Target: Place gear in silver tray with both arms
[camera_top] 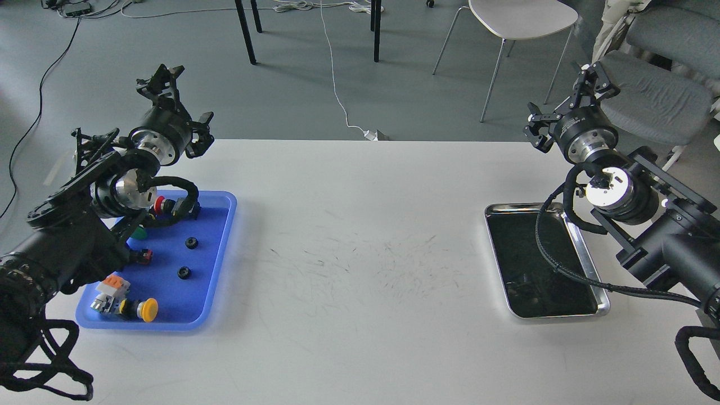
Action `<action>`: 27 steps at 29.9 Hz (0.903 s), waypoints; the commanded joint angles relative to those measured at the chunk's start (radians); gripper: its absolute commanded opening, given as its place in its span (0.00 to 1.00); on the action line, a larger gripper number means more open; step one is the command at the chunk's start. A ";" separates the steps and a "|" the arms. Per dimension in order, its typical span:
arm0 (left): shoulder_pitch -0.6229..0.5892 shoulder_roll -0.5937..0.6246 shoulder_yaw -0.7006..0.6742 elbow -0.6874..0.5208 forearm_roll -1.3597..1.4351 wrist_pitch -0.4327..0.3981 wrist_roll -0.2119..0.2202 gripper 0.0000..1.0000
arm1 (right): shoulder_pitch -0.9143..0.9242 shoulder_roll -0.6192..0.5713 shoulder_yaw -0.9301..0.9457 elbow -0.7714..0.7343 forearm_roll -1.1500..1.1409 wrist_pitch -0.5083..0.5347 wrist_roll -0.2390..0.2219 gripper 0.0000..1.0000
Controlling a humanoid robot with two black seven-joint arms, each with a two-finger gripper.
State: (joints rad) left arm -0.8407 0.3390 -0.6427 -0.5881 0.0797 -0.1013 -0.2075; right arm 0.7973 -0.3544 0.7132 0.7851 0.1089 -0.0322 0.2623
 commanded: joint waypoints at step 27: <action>0.000 0.000 0.002 0.002 -0.003 -0.011 -0.009 0.99 | 0.003 0.000 0.000 0.002 0.000 -0.005 0.000 0.99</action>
State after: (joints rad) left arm -0.8406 0.3378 -0.6418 -0.5861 0.0746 -0.1121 -0.2162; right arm 0.7991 -0.3543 0.7133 0.7856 0.1089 -0.0367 0.2633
